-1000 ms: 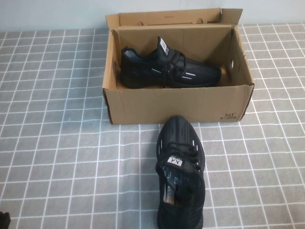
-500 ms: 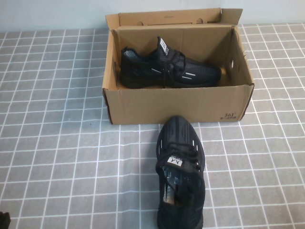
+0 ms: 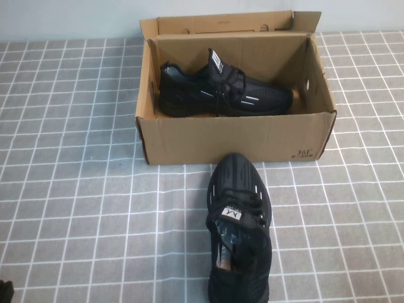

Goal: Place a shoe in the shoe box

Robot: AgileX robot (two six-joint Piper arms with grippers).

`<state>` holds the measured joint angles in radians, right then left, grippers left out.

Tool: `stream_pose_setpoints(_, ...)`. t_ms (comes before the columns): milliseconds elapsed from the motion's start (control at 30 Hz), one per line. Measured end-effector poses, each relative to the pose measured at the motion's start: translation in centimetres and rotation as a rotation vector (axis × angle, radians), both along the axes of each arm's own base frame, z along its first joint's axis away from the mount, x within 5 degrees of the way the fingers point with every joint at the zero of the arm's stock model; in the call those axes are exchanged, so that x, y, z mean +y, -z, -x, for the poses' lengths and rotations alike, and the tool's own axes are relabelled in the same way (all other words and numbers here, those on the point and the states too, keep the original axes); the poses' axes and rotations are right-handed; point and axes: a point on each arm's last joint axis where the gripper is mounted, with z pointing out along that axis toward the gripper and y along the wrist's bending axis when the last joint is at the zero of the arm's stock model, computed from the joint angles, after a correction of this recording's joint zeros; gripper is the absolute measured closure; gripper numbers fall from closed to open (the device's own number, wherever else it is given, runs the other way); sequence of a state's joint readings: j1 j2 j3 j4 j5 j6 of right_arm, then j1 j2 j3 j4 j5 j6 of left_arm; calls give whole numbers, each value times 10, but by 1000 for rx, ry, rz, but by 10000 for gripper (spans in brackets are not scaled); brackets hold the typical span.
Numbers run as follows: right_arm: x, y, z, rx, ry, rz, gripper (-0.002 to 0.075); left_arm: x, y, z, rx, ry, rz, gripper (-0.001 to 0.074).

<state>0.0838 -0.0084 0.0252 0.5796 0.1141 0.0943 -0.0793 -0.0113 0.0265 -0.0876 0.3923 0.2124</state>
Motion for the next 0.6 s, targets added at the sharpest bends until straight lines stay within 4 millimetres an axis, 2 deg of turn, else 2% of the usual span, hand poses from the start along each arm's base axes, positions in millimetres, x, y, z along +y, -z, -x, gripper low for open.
stream_pose_setpoints(167, -4, -6, 0, -43, 38, -170, 742, 0, 0, 0, 0, 0, 0, 736)
stream_pose_setpoints(300, 3, -6, 1, 21, -36, -239, 742, 0, 0, 0, 2, 0, 0, 736)
stream_pose_setpoints(467, 19, -45, 6, 130, -210, -162, 742, 0, 0, 0, 2, 0, 0, 736)
stream_pose_setpoints(600, 31, -73, -5, 334, -354, 29, 742, 0, 0, 0, 2, 0, 0, 736)
